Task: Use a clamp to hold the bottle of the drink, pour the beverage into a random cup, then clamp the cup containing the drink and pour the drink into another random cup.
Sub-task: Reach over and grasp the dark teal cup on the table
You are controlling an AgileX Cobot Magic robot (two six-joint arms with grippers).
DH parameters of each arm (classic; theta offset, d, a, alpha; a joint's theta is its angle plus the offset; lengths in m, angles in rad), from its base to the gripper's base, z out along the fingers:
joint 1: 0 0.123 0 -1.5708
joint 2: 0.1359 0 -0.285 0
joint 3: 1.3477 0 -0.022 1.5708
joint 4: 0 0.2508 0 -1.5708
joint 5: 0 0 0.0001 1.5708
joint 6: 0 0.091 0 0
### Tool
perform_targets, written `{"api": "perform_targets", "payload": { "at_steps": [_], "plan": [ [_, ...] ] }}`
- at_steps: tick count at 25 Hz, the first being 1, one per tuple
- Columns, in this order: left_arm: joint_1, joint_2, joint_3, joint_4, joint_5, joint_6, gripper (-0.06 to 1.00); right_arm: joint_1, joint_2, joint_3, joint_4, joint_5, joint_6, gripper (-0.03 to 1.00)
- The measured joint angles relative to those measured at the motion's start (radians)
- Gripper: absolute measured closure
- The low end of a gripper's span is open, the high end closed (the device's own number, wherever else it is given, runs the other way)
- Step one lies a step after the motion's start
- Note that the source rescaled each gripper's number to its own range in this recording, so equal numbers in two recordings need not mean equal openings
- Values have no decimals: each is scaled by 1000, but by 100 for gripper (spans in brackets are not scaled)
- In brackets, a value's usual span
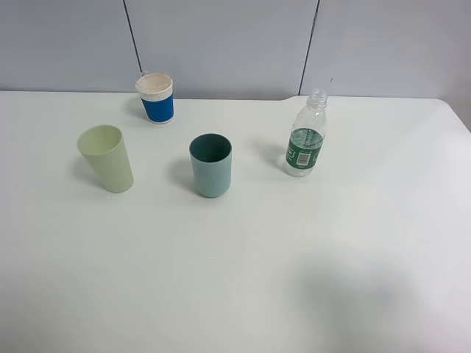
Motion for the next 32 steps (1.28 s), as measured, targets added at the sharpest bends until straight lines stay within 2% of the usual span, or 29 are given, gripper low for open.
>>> {"api": "perform_targets", "payload": {
  "at_steps": [19, 32],
  "plan": [
    [0, 0, 0, 0, 0, 0, -6, 0, 0, 0, 0, 0, 0, -3],
    [-18, 76, 0, 0, 0, 0, -6, 0, 0, 0, 0, 0, 0, -3]
  ]
}}
